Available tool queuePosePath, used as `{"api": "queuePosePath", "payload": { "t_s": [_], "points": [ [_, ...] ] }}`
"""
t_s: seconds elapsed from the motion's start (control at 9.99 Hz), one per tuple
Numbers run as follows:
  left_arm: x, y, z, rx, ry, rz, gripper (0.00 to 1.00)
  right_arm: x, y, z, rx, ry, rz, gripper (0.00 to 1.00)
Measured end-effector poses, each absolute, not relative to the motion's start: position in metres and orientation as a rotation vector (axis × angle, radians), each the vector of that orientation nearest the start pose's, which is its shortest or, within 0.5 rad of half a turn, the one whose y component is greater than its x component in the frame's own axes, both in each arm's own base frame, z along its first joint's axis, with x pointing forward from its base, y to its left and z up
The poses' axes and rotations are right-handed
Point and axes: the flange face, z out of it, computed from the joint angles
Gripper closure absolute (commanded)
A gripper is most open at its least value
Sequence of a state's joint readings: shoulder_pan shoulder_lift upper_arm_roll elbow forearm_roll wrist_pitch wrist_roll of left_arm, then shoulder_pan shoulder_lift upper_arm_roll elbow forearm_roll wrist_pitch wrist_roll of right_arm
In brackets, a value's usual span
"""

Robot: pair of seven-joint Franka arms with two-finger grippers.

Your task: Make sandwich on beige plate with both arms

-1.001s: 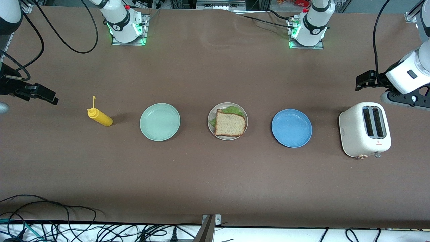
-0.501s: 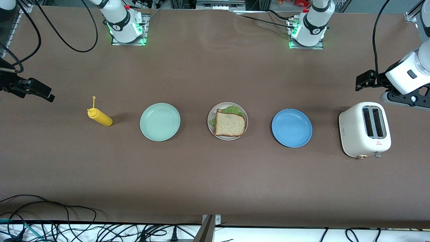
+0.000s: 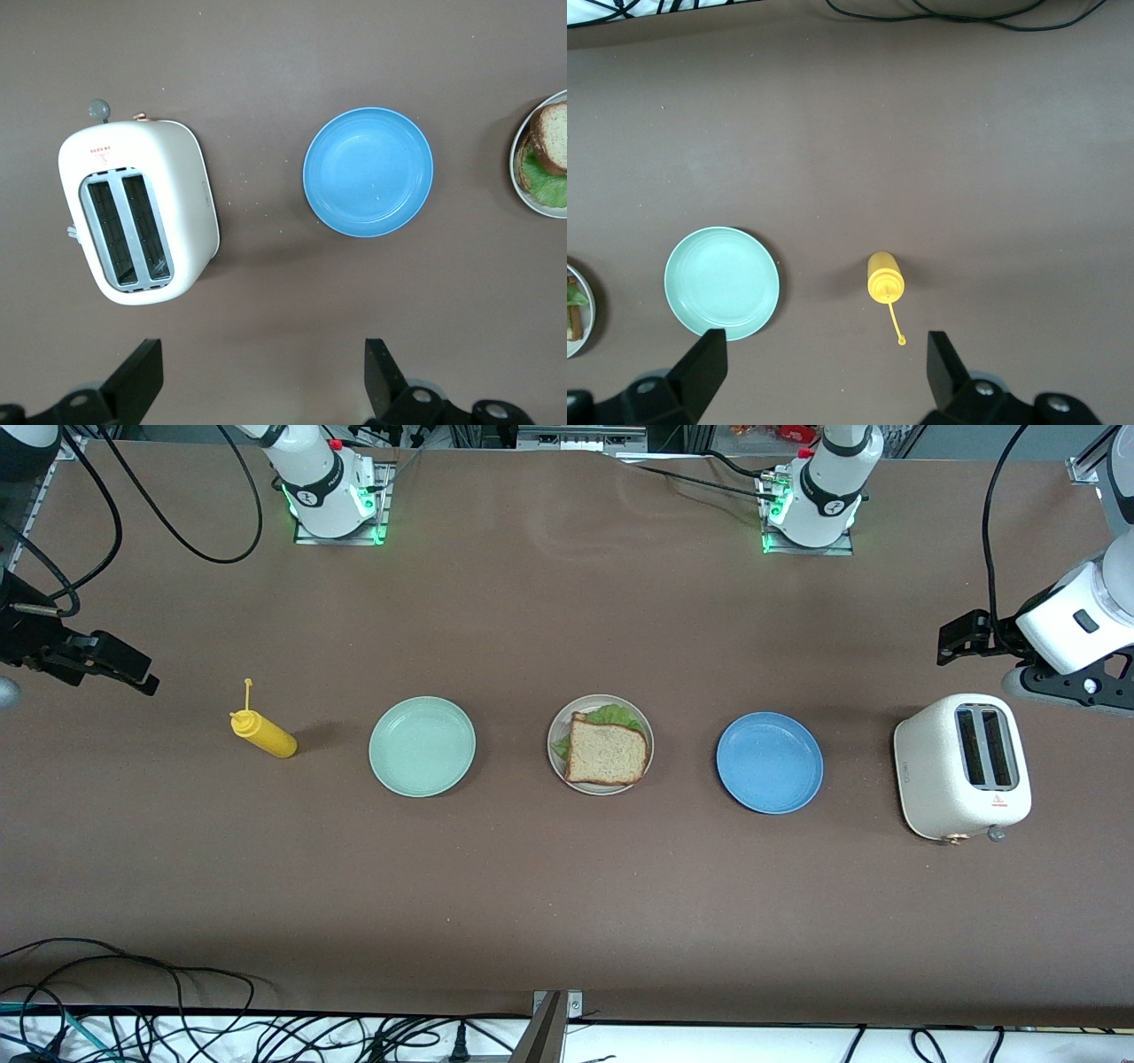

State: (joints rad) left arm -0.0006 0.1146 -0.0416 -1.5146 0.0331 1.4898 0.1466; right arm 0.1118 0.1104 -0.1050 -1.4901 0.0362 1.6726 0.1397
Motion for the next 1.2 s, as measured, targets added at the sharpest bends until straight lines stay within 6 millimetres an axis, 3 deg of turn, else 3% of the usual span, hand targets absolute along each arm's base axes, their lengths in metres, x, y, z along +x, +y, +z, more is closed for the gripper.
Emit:
{"api": "queuePosePath", "payload": {
  "t_s": [1.2],
  "points": [
    [0.5802,-0.0214,0.5744,-3.098,0.299,0.232,0.00,0.6015,0.0113,0.6088,-3.100,0.210,-0.137,0.00]
  ]
}}
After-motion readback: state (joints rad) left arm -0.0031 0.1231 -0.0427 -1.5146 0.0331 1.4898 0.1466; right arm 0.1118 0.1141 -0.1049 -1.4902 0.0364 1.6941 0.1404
